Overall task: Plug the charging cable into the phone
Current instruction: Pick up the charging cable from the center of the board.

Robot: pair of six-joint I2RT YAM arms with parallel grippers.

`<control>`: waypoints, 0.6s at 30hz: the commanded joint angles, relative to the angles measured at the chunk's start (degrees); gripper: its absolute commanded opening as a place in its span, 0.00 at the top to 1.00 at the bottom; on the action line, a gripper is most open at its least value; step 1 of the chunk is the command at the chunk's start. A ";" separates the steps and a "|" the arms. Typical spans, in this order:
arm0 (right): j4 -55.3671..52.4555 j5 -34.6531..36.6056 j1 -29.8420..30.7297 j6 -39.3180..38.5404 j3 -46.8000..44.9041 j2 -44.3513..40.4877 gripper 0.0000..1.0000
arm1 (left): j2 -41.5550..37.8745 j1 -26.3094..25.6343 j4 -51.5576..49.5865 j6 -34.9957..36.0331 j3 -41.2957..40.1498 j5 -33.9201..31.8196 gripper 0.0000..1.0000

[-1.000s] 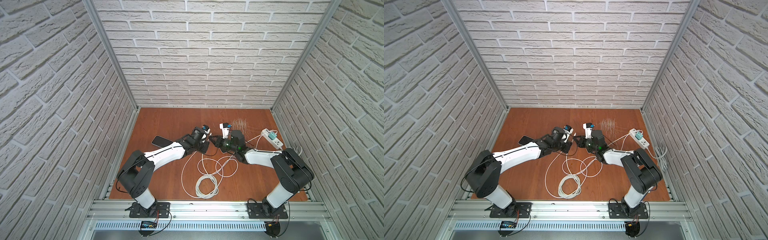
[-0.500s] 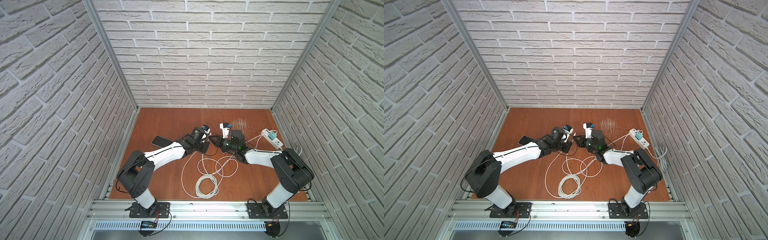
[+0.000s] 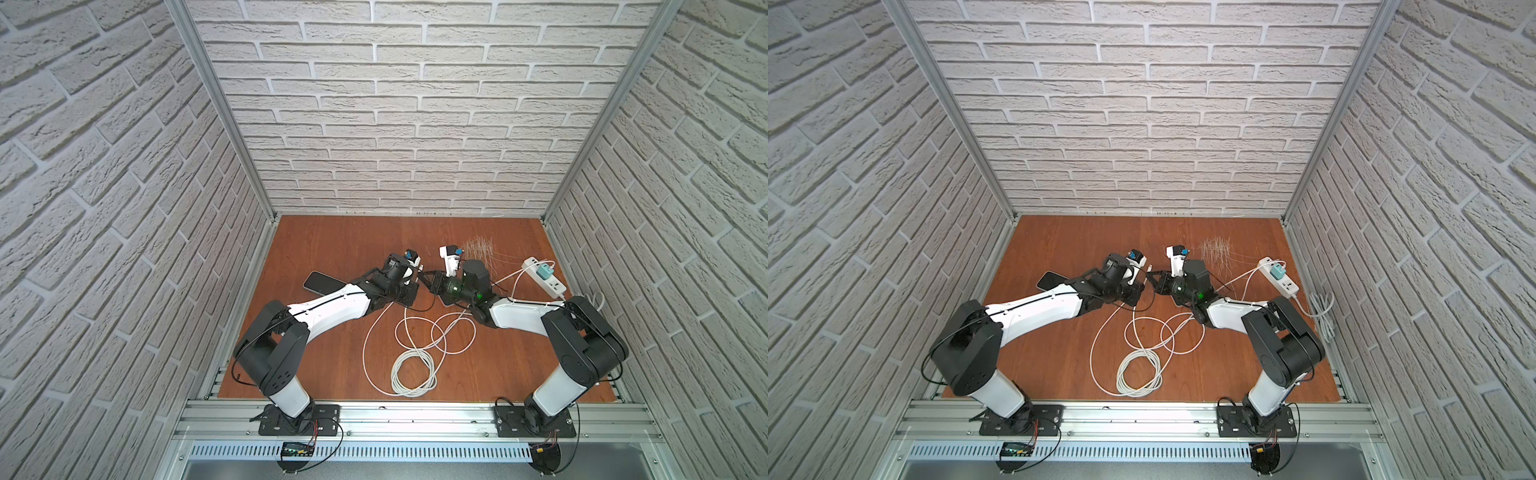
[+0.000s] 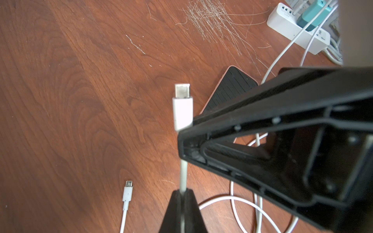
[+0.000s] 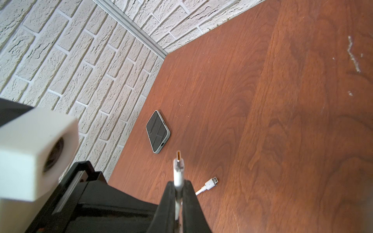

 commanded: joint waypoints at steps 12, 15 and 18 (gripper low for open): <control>0.59 1.91 -1.03 -3.39 -7.09 -9.82 0.97 | -4.81 -0.02 1.57 -2.64 -1.78 -0.10 0.37; -2.13 3.78 -1.11 -3.83 -8.88 -12.79 0.97 | -7.92 0.97 1.98 -3.70 -3.19 1.02 0.34; -3.82 5.54 -1.21 -3.64 -10.95 -15.76 0.97 | -11.60 3.21 3.24 -5.55 -5.54 2.61 0.30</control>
